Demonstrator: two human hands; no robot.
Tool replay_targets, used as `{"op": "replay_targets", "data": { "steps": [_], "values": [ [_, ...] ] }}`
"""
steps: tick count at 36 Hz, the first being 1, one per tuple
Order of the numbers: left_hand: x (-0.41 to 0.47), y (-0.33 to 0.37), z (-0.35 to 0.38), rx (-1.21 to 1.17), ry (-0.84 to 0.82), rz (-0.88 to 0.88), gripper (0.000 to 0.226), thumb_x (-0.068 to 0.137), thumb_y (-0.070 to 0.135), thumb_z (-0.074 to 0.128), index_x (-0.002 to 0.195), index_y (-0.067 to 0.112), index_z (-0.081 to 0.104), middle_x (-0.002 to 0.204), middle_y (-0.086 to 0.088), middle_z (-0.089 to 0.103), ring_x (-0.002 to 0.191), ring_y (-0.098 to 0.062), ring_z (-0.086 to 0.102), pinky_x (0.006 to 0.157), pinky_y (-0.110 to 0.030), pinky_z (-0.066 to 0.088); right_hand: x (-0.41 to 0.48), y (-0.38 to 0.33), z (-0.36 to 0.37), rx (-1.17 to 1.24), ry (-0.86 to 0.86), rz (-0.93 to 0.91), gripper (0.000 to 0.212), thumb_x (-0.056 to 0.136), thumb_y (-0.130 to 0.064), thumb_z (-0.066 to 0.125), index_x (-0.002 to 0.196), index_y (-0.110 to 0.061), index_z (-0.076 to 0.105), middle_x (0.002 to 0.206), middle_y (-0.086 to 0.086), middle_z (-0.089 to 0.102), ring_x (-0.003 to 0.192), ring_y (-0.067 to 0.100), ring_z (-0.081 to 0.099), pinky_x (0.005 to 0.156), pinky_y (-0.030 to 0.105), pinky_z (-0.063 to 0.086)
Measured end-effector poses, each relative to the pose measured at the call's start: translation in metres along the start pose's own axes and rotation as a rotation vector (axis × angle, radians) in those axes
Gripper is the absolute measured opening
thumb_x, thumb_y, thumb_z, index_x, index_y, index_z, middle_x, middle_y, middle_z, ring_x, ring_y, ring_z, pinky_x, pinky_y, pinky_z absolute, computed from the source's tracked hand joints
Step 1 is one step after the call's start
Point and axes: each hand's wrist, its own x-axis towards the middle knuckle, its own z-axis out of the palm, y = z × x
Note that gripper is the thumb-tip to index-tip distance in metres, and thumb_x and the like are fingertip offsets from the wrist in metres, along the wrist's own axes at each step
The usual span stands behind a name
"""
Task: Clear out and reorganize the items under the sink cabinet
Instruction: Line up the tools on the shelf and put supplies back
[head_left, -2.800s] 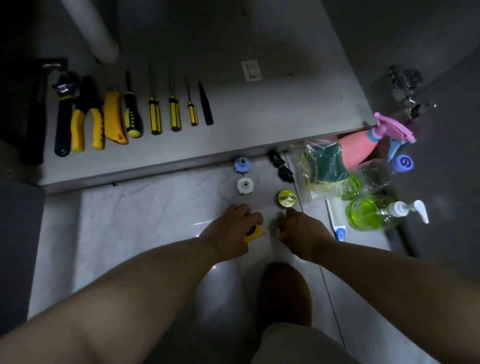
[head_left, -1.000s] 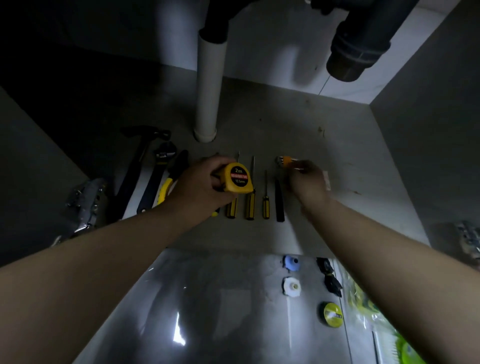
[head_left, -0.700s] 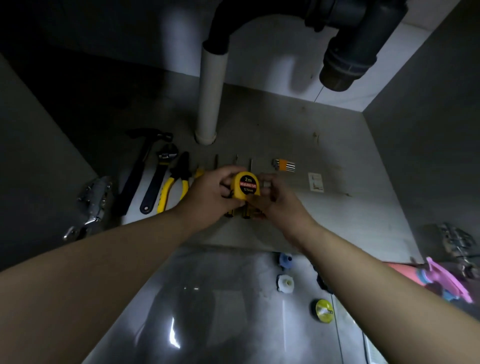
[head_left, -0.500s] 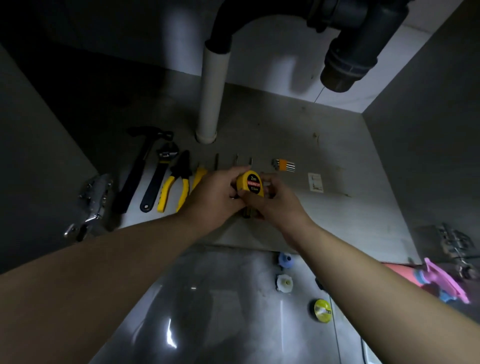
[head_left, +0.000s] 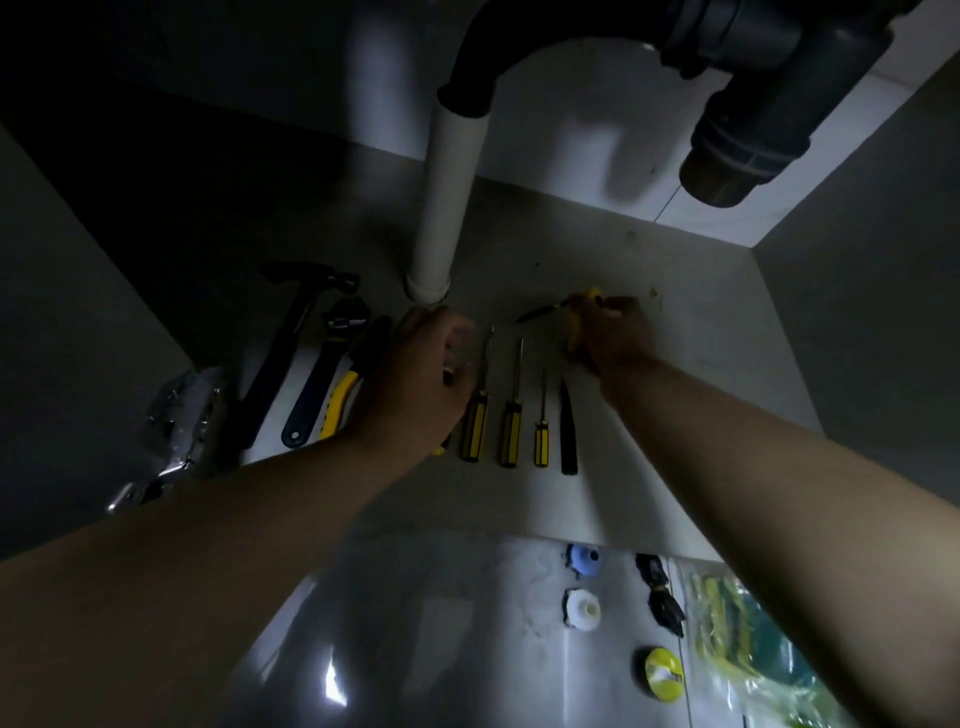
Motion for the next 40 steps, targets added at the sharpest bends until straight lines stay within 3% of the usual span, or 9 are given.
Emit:
{"op": "replay_targets", "data": {
  "steps": [4, 9, 13, 17, 20, 23, 28, 33, 40],
  "values": [
    [-0.003, -0.009, -0.002, 0.047, 0.011, -0.033, 0.032, 0.092, 0.008, 0.064, 0.12, 0.022, 0.061, 0.118, 0.003, 0.055, 0.105, -0.012, 0.06, 0.092, -0.038, 0.054, 0.029, 0.002, 0.017, -0.028, 0.004, -0.005, 0.044, 0.084, -0.049, 0.075, 0.112, -0.028, 0.049, 0.1, 0.001, 0.058, 0.091, 0.025, 0.065, 0.08, 0.047, 0.062],
    [-0.001, -0.006, 0.0, 0.061, 0.02, -0.078, 0.028, 0.092, 0.006, 0.061, 0.116, 0.02, 0.063, 0.118, -0.001, 0.055, 0.104, -0.019, 0.061, 0.091, -0.044, 0.053, 0.05, 0.009, 0.037, -0.085, 0.034, -0.045, 0.052, 0.078, -0.046, 0.08, 0.112, -0.026, 0.046, 0.105, -0.001, 0.053, 0.103, 0.025, 0.061, 0.09, 0.046, 0.057],
    [0.002, 0.002, 0.001, 0.078, 0.013, -0.076, 0.025, 0.094, 0.008, 0.06, 0.116, 0.019, 0.063, 0.119, -0.003, 0.054, 0.104, -0.019, 0.061, 0.091, -0.043, 0.053, 0.057, 0.017, 0.042, -0.279, 0.035, -0.135, 0.054, 0.073, -0.043, 0.084, 0.111, -0.02, 0.052, 0.099, -0.005, 0.055, 0.102, 0.024, 0.057, 0.081, 0.037, 0.051],
    [0.0, 0.002, -0.001, 0.125, 0.07, -0.078, 0.015, 0.095, 0.008, 0.056, 0.105, 0.016, 0.065, 0.115, -0.004, 0.056, 0.101, -0.022, 0.061, 0.088, -0.045, 0.053, 0.06, 0.023, 0.041, -0.347, 0.031, -0.103, 0.055, 0.079, -0.042, 0.081, 0.12, -0.012, 0.059, 0.121, 0.012, 0.062, 0.113, 0.031, 0.059, 0.094, 0.04, 0.053],
    [-0.001, -0.001, -0.005, 0.161, 0.071, -0.106, 0.015, 0.094, 0.009, 0.056, 0.104, 0.017, 0.065, 0.116, -0.003, 0.055, 0.103, -0.023, 0.06, 0.086, -0.046, 0.053, 0.055, 0.023, 0.035, -0.424, 0.012, -0.095, 0.046, 0.085, -0.026, 0.077, 0.124, -0.01, 0.059, 0.126, 0.019, 0.058, 0.113, 0.036, 0.059, 0.097, 0.049, 0.053],
    [-0.001, -0.001, -0.008, 0.199, 0.081, -0.097, 0.017, 0.093, 0.009, 0.057, 0.103, 0.02, 0.065, 0.116, -0.001, 0.052, 0.101, -0.021, 0.06, 0.085, -0.043, 0.053, 0.039, 0.027, 0.025, -0.52, 0.034, -0.191, 0.057, 0.084, -0.017, 0.077, 0.137, -0.015, 0.055, 0.136, 0.017, 0.048, 0.118, 0.036, 0.055, 0.102, 0.048, 0.05],
    [-0.001, 0.001, -0.007, 0.191, 0.054, -0.082, 0.02, 0.091, 0.004, 0.057, 0.104, 0.017, 0.065, 0.118, -0.002, 0.053, 0.106, -0.023, 0.06, 0.089, -0.045, 0.053, 0.009, 0.035, 0.015, -0.746, -0.024, -0.529, 0.053, 0.088, -0.015, 0.067, 0.14, -0.018, 0.055, 0.138, 0.014, 0.045, 0.122, 0.034, 0.047, 0.102, 0.041, 0.045],
    [-0.007, 0.003, -0.004, 0.225, 0.028, -0.071, 0.02, 0.09, 0.005, 0.059, 0.105, 0.016, 0.066, 0.115, -0.005, 0.052, 0.111, -0.025, 0.054, 0.09, -0.045, 0.049, 0.0, 0.04, 0.014, -0.929, -0.177, -0.514, 0.077, 0.091, -0.013, 0.063, 0.158, -0.025, 0.027, 0.156, 0.008, 0.033, 0.131, 0.034, 0.042, 0.106, 0.05, 0.042],
    [-0.016, 0.007, -0.003, 0.368, -0.031, 0.018, 0.021, 0.087, 0.006, 0.06, 0.103, 0.019, 0.066, 0.11, -0.006, 0.055, 0.114, -0.028, 0.046, 0.097, -0.041, 0.041, 0.0, 0.043, 0.006, -1.061, -0.228, -0.533, 0.085, 0.087, -0.022, 0.069, 0.159, -0.025, 0.024, 0.164, 0.001, 0.028, 0.15, 0.03, 0.022, 0.12, 0.044, 0.027]
  ]
}}
